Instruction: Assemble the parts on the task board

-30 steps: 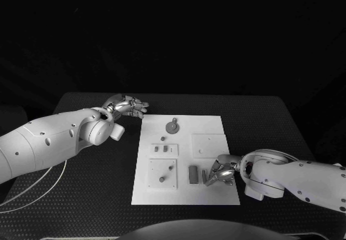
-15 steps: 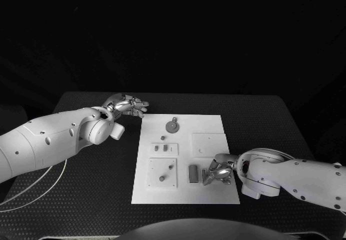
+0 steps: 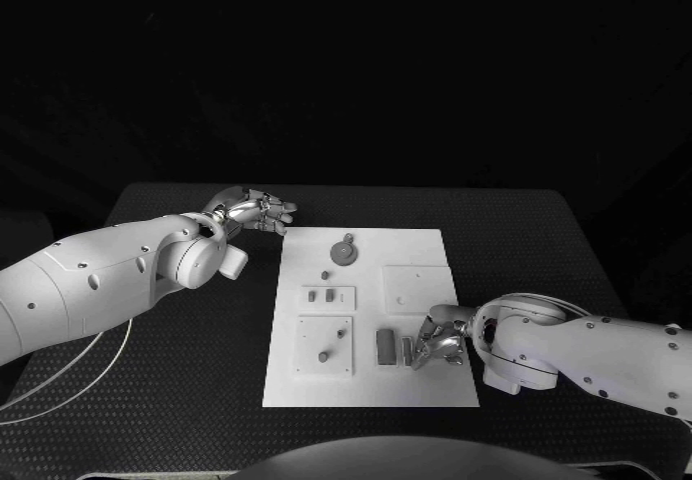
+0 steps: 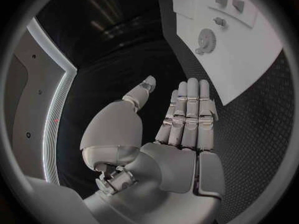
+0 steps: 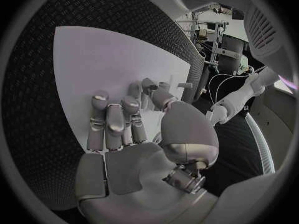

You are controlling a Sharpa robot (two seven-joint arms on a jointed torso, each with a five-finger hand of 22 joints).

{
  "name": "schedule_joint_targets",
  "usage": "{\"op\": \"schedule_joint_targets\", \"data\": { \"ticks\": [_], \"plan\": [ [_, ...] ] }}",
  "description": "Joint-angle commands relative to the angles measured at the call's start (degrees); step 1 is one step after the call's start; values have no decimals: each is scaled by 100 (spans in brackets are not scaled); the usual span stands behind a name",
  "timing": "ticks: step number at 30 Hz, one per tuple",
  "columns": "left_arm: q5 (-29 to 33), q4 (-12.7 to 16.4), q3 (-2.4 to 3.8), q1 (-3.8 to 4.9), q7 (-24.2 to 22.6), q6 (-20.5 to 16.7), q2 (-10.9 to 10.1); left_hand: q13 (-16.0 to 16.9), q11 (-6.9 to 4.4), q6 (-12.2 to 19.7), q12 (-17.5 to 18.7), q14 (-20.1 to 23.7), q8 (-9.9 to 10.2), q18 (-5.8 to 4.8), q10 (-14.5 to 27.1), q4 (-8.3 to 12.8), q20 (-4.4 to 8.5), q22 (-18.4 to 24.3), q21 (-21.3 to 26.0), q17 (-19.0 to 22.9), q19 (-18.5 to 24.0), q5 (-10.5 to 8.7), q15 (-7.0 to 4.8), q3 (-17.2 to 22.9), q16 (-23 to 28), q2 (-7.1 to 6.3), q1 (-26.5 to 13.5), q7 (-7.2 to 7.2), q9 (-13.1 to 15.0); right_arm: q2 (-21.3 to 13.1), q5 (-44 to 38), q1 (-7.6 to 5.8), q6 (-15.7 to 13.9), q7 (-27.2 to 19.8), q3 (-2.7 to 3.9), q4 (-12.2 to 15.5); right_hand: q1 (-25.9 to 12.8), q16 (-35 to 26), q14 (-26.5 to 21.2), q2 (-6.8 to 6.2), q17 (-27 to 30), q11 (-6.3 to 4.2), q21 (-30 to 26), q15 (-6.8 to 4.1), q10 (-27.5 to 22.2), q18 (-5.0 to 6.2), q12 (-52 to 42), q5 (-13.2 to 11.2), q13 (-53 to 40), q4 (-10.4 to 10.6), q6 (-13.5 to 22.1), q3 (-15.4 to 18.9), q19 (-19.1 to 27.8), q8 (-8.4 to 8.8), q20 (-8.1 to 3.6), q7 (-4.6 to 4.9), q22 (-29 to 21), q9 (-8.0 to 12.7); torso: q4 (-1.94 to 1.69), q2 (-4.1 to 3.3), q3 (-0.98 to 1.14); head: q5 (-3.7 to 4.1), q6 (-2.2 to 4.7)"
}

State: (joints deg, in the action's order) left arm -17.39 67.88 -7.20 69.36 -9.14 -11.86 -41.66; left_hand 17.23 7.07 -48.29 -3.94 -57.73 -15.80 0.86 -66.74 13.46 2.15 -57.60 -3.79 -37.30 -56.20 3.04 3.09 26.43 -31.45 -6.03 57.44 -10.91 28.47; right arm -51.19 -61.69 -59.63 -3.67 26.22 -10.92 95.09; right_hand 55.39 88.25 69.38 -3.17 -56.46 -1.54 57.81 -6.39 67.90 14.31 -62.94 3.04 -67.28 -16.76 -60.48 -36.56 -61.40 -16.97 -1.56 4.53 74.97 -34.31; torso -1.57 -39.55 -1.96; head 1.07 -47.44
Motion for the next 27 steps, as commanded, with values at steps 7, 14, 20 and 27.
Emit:
{"op": "schedule_joint_targets", "data": {
  "ticks": [7,14,20,27],
  "plan": [
    [28,12,3,7,-35,67,4,-7,-5,32,-5,13,-39,-17,25,-10,-7,8,-20,-13,51,-21,48,-36,35,13,-48,12,-7,-23,14,22,62,8,-20,-71,-361,-4,-43,-497,75,23,-1,8,11,69,15,-15,24,181,-14,175,4,45,46,41,55,40,-3,2,3,0,11],
    [28,15,3,7,-60,33,1,-7,-5,33,-4,13,-40,-18,26,-9,-8,9,-20,-16,52,-21,48,-37,38,12,-48,12,-7,-89,224,4,-52,-262,-16,-107,-507,-47,-201,-1055,264,65,-59,5,-72,69,43,-16,18,618,116,-72,8,121,39,88,24,90,2,6,2,-4,81],
    [171,-7,3,7,-122,-20,9,-7,-6,29,-6,17,-43,-19,22,-10,-10,10,-18,-21,57,-21,50,-41,46,7,-54,13,-7,-139,178,-280,-463,-1043,27,-265,-463,-115,-504,-1168,491,189,-136,98,-255,69,64,-17,-11,678,452,-89,182,267,105,217,33,135,19,27,-1,21,315],
    [262,-107,4,8,-199,-49,36,-1,-20,-3,-20,23,-65,-18,-9,-8,-13,13,-18,-34,66,-21,55,-38,69,26,-46,28,0,-42,880,-625,-816,-2097,216,-795,-305,-117,-572,-1049,481,219,-151,139,-299,69,23,-16,-37,565,510,-85,255,261,147,246,49,114,64,128,-22,5,534]
  ]
}}
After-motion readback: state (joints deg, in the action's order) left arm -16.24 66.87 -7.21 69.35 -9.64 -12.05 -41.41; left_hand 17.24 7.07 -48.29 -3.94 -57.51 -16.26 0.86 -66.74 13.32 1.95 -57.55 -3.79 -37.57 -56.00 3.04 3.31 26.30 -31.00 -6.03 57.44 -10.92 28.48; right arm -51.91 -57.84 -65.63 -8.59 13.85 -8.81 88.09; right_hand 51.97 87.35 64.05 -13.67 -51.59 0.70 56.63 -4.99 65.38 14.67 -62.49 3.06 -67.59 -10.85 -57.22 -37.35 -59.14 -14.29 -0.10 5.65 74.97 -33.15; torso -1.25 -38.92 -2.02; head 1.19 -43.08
